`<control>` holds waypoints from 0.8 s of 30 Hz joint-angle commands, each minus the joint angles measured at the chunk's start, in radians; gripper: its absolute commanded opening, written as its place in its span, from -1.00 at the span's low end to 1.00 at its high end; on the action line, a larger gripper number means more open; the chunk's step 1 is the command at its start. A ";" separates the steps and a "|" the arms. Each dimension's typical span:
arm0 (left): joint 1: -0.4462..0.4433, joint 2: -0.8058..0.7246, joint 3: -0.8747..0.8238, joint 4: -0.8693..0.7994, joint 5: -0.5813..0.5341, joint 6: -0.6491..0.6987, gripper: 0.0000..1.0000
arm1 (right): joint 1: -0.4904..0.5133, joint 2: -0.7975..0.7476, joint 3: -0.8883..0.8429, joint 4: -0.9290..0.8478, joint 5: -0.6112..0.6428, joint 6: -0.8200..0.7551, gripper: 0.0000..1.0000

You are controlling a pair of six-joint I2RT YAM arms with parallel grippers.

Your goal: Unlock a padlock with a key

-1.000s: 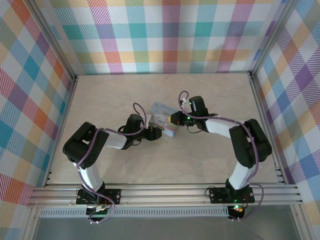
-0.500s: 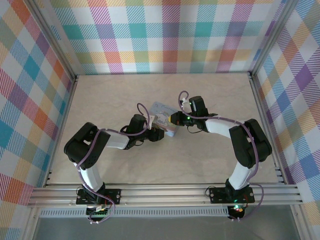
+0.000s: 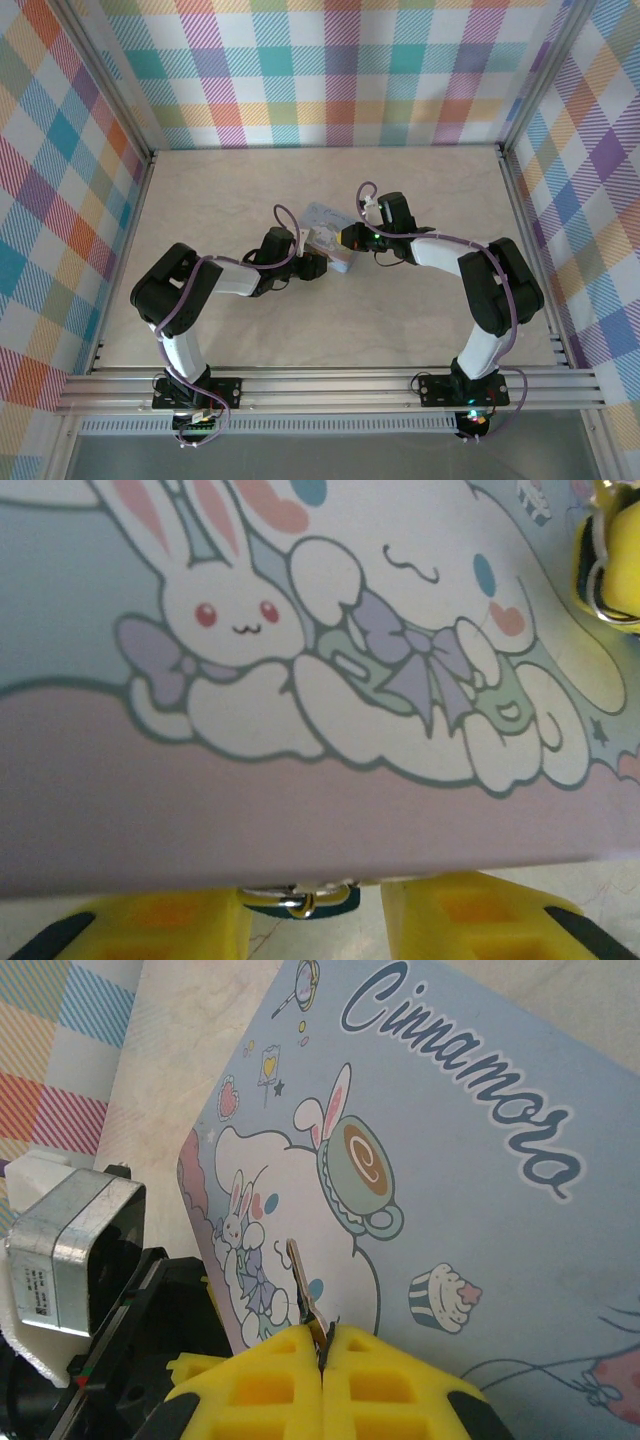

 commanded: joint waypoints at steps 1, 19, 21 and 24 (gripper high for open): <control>-0.017 0.012 0.035 0.022 0.005 -0.002 -0.32 | 0.018 0.002 -0.024 -0.047 0.000 -0.013 -1.00; -0.020 -0.037 0.028 0.052 0.088 -0.347 -0.46 | 0.032 -0.182 -0.101 0.005 0.096 -0.111 -1.00; -0.020 -0.047 0.028 0.053 0.104 -0.385 -0.46 | 0.044 -0.232 -0.141 0.018 0.128 -0.140 -1.00; -0.020 -0.069 0.032 0.033 0.123 -0.431 -0.47 | 0.074 -0.309 -0.203 0.021 0.182 -0.193 -1.00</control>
